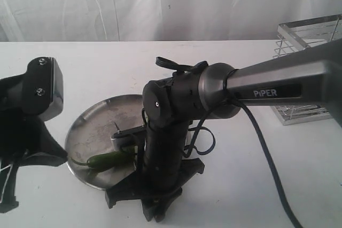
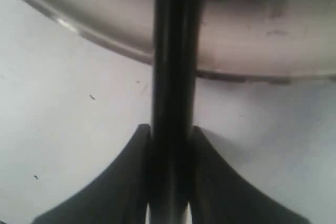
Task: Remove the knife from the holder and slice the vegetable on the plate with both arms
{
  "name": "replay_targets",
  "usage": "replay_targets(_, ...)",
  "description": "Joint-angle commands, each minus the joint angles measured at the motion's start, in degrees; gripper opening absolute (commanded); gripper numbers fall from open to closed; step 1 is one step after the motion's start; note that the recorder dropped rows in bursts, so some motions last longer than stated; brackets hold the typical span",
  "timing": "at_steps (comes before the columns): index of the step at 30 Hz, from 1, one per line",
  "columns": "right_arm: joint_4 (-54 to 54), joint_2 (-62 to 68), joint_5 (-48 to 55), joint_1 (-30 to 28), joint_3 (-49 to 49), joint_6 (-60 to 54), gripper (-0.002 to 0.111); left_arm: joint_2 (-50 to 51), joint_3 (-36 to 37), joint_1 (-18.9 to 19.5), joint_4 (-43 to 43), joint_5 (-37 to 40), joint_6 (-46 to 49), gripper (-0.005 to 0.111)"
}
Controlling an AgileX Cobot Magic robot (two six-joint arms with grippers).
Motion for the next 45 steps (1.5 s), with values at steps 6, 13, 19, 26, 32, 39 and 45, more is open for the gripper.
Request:
replay_targets(6,0.7,1.0,-1.1,-0.2,0.3,-0.6,0.000,7.9,8.4,-0.3,-16.6,-20.1,29.8,0.026)
replay_targets(13,0.9,1.0,-0.9,-0.2,0.3,-0.6,0.000,13.6,8.5,-0.3,-43.5,-26.8,49.4,0.068)
replay_targets(19,0.9,0.7,-1.1,-0.2,-0.2,-0.4,0.000,16.8,8.5,-0.3,-46.6,-29.7,53.0,0.067)
replay_targets(26,0.9,-2.2,0.3,-1.7,-1.5,1.2,0.000,21.2,8.5,-0.3,-50.1,-38.2,52.4,0.067)
replay_targets(32,0.9,-3.9,2.1,-4.7,-1.5,1.3,0.000,24.9,6.2,-0.3,-54.8,-32.0,52.7,0.067)
replay_targets(39,0.8,-11.3,6.9,-9.4,-1.5,-1.4,0.000,29.4,4.9,-0.3,-54.8,-26.3,61.8,0.067)
replay_targets(45,0.7,-15.8,12.5,-12.9,-1.3,-7.3,0.000,33.6,4.9,-0.3,-55.1,-31.7,65.8,0.067)
